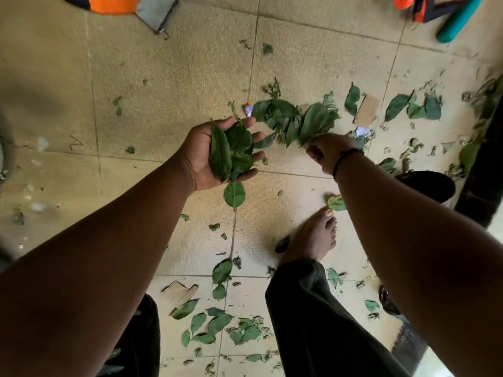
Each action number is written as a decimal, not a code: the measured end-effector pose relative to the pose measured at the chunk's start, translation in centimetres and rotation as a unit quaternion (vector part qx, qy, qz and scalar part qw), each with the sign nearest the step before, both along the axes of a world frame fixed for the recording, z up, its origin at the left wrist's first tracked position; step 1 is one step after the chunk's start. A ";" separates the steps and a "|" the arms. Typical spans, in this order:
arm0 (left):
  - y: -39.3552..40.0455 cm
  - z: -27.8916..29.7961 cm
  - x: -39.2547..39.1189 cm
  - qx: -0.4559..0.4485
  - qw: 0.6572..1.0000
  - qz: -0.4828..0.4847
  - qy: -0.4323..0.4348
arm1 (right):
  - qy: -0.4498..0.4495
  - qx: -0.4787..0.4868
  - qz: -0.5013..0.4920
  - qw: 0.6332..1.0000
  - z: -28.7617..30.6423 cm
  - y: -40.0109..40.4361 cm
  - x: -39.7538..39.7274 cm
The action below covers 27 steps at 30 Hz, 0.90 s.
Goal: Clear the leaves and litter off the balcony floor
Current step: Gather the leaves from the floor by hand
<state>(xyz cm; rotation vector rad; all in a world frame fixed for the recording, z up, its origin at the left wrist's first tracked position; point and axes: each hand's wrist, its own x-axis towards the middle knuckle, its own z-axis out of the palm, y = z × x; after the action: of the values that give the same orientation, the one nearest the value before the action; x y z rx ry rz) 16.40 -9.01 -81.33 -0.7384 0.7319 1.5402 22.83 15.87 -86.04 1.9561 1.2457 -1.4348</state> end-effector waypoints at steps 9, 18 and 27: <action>-1.1 -0.1 0.0 -0.006 0.999 -0.031 0.012 | 0.030 0.318 0.618 0.718 0.5 0.1 -0.7; -0.7 0.4 0.5 -0.004 1.000 -0.023 0.007 | -0.062 0.248 0.720 0.645 1.5 3.6 -4.0; -0.4 -0.1 0.7 -0.008 0.999 -0.037 0.012 | 0.011 0.216 0.750 0.625 1.3 2.3 -1.5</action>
<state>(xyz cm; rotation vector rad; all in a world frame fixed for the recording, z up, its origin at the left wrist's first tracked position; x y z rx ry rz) 17.14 -9.41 -81.47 -0.6982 0.7812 1.4797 21.37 18.18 -84.73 0.3669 2.3724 -0.2032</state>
